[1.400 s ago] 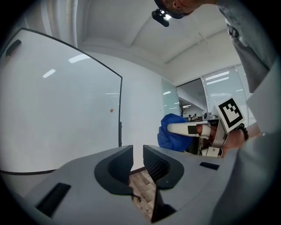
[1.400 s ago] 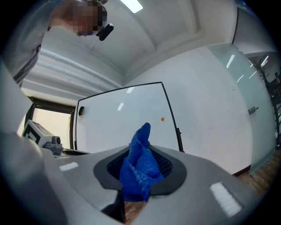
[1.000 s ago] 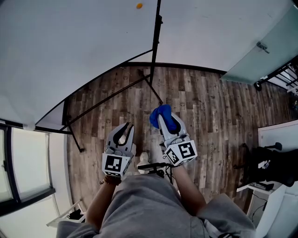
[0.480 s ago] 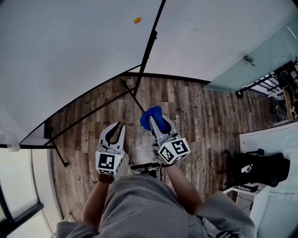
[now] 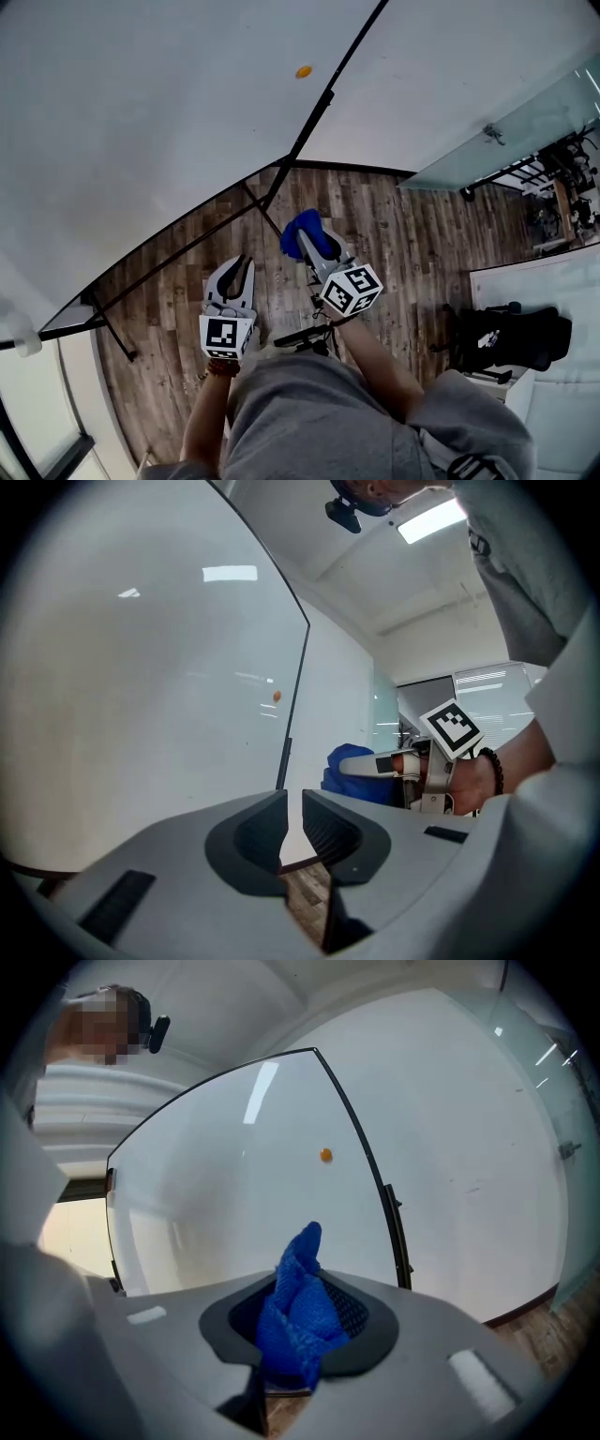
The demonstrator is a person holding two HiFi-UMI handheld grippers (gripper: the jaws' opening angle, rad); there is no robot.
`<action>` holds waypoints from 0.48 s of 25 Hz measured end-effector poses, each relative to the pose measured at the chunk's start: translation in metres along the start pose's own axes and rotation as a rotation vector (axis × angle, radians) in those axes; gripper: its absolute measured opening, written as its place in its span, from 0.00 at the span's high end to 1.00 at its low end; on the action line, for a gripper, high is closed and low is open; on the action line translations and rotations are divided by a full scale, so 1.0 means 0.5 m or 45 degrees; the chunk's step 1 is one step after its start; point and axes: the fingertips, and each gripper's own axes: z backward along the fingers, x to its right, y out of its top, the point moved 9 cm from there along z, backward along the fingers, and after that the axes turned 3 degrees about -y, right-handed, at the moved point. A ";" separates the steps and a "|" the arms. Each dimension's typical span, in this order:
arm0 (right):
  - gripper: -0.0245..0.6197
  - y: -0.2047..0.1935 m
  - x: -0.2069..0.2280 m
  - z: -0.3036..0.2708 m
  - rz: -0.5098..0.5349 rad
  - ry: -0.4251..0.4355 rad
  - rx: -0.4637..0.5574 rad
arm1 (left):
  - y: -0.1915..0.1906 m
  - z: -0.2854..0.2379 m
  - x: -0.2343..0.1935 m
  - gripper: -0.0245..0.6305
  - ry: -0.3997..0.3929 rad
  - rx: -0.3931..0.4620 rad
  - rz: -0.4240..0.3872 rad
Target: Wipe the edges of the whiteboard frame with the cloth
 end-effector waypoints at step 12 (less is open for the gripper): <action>0.80 -0.018 0.155 -0.119 -0.307 -0.116 -0.022 | -0.003 -0.101 -0.059 0.88 -0.031 -0.095 0.012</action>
